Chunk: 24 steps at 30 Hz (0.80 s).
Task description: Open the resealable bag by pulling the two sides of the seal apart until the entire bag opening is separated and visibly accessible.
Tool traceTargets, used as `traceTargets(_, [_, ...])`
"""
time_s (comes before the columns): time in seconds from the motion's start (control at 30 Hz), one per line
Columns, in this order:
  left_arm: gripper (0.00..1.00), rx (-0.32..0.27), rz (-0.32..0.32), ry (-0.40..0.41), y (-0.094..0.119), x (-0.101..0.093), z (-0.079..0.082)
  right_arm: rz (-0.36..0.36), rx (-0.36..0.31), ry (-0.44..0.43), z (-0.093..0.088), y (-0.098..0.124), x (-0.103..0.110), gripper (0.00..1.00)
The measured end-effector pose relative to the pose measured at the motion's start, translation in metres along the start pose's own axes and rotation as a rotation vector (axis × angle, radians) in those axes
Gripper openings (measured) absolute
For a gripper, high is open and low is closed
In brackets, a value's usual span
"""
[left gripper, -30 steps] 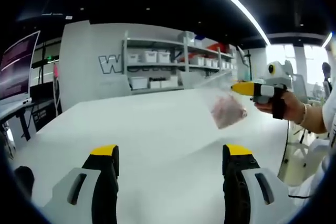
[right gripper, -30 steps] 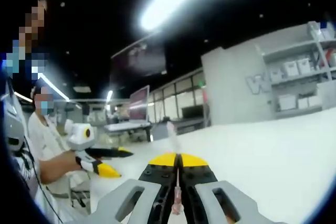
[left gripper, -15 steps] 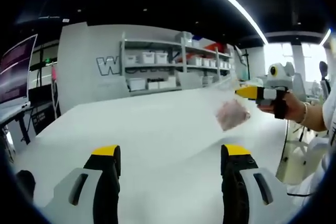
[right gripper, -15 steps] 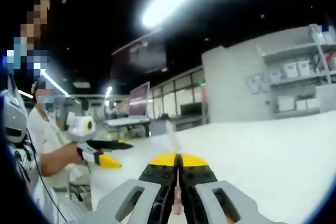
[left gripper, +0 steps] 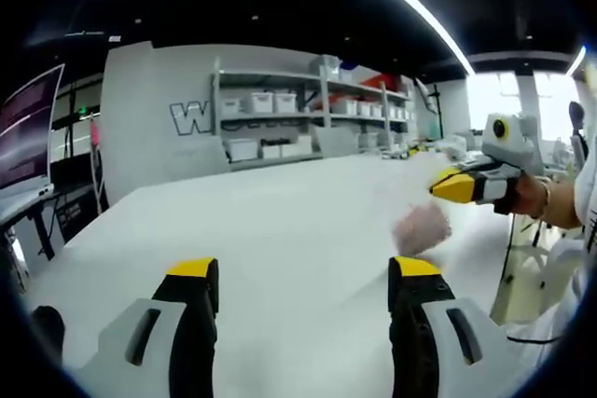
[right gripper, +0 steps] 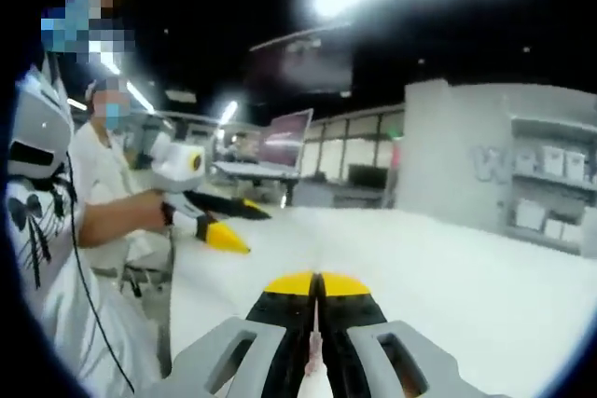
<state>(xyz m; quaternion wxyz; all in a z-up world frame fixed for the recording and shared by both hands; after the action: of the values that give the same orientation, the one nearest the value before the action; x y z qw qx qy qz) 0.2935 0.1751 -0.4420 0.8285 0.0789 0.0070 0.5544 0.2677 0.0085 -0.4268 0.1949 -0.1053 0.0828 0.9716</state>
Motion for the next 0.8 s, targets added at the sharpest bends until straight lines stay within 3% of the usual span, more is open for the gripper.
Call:
traceTargets(0.33, [0.71,0.007,-0.002,0.007,0.004,0.001,-0.008,0.044,0.126,0.193,-0.014,-0.01,0.025,0.0])
traceTargets(0.6, [0.71,0.013,-0.012,0.013,0.006,-0.001,-0.013,0.007,0.203,0.418,-0.023,-0.016,0.038,0.0])
traceTargets(0.8, [0.71,0.013,-0.002,0.024,0.009,0.004,-0.018,0.006,0.251,0.535,-0.03,-0.014,0.046,0.0])
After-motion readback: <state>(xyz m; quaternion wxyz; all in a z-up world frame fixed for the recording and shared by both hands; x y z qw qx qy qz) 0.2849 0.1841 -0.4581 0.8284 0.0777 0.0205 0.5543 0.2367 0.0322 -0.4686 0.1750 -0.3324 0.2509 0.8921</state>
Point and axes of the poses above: the point that each gripper's makers call its tool centre point, and the gripper's own axes: y roughly backward along the fingers, x roughly to its left, z roughly out of its top, the point moved 2 cm from there along y, roughly backward along the fingers, and after that the axes turned 6 degrees about z, right-handed, at the moved point
